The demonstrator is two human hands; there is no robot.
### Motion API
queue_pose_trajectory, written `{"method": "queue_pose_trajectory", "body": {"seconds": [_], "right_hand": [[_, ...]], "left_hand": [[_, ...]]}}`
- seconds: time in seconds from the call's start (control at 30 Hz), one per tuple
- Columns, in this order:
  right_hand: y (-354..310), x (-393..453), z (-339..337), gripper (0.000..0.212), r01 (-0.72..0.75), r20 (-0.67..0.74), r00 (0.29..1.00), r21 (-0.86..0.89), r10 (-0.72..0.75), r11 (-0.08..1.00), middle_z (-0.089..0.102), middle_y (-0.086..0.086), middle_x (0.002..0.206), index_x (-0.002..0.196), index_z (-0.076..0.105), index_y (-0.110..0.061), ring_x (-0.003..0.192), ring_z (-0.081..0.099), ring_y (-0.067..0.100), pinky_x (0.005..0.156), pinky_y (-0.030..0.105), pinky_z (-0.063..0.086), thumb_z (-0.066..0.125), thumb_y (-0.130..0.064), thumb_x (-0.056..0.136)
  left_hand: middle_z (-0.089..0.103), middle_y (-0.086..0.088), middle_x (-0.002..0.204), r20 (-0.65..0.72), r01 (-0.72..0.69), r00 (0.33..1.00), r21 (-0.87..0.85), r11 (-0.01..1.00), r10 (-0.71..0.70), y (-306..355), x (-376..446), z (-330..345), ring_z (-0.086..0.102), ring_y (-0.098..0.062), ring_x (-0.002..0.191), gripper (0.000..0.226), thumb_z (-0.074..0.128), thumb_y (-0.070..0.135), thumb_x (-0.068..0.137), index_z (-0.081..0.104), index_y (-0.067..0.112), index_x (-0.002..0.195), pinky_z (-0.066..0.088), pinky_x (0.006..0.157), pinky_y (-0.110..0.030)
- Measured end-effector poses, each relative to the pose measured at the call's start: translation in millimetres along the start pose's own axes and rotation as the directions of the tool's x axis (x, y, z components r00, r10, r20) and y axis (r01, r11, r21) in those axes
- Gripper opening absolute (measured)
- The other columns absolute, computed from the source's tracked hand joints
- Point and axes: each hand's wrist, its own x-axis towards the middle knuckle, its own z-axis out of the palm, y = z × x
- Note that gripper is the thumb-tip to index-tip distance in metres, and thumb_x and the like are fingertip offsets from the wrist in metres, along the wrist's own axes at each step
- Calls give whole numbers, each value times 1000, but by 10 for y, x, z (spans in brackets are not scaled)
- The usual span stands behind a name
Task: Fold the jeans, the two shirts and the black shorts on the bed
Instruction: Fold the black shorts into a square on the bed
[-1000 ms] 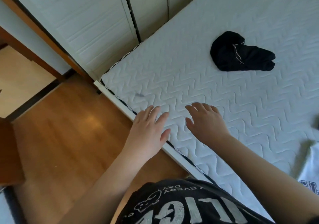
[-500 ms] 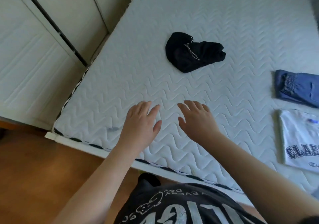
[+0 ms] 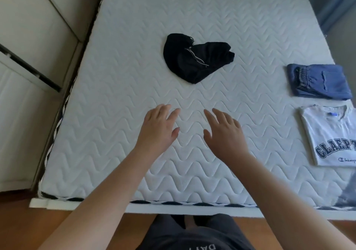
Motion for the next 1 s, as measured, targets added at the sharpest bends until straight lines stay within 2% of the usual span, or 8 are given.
{"method": "queue_pose_trajectory", "body": {"seconds": [0.07, 0.23, 0.33, 0.43, 0.57, 0.63, 0.73, 1.0], "right_hand": [[64, 149, 61, 59, -14, 25, 1000, 5, 14, 1000, 30, 5, 157, 153, 27, -22, 143, 29, 24, 114, 39, 26, 47, -36, 99], [239, 538, 335, 62, -41, 91, 995, 23, 39, 999, 25, 5, 160, 155, 22, -22, 144, 27, 26, 115, 41, 25, 47, -35, 99], [297, 778, 537, 64, -31, 117, 993, 6, 30, 999, 28, 8, 159, 154, 25, -22, 144, 28, 29, 117, 43, 23, 51, -34, 97], [378, 1085, 709, 65, -25, 71, 997, 13, 24, 1000, 31, 8, 158, 153, 30, -21, 145, 29, 31, 118, 46, 19, 56, -34, 95], [550, 1561, 964, 65, -28, 132, 991, 45, 22, 999, 10, 5, 164, 156, 10, -26, 151, 9, 27, 121, 43, 5, 42, -38, 101], [627, 1786, 1163, 65, -29, 186, 982, 58, 17, 998, 2, 4, 165, 156, 3, -27, 151, 2, 26, 122, 43, 2, 37, -39, 102], [719, 2053, 1568, 65, -20, 251, 968, 50, 7, 999, 0, 3, 165, 156, 1, -27, 151, 0, 25, 123, 43, 2, 36, -38, 102], [1035, 2767, 2341, 65, -91, 354, 934, 94, 52, 991, -2, 2, 165, 156, -1, -31, 151, 0, 24, 123, 44, 6, 36, -37, 103]], "left_hand": [[57, -14, 132, 25, -13, 1000, 4, 1000, 13, -1, 198, 89, 52, -33, 124, 56, 72, 32, 83, 57, 13, 134, 43, 100, -46], [39, -8, 150, 177, -22, 984, 56, 998, 11, -4, 576, 423, 32, -25, 142, 68, 66, 35, 90, 36, 24, 150, 21, 118, -46], [32, -7, 155, 243, -26, 970, 37, 999, 16, -117, 858, 662, 25, -24, 145, 75, 66, 35, 90, 27, 25, 154, 21, 117, -39], [22, -4, 160, 323, -16, 946, 35, 999, 4, -278, 1148, 941, 18, -23, 148, 80, 65, 39, 91, 19, 26, 156, 19, 117, -35], [16, -4, 162, 328, -9, 945, 62, 998, -11, -334, 1500, 1326, 12, -23, 150, 81, 59, 47, 93, 12, 27, 157, 16, 119, -36], [5, -3, 165, 395, -16, 919, 64, 998, -11, -335, 1690, 1554, 4, -24, 152, 88, 59, 50, 92, 4, 28, 157, 10, 121, -39], [-7, -1, 166, 495, 3, 869, 51, 999, -28, -414, 1900, 1967, -5, -23, 152, 97, 62, 53, 89, -3, 28, 157, 4, 122, -41], [-16, -2, 164, 566, 68, 822, 21, 997, -68, -760, 2035, 3013, -12, -23, 151, 108, 54, 67, 86, -17, 23, 155, 0, 122, -42]]}}
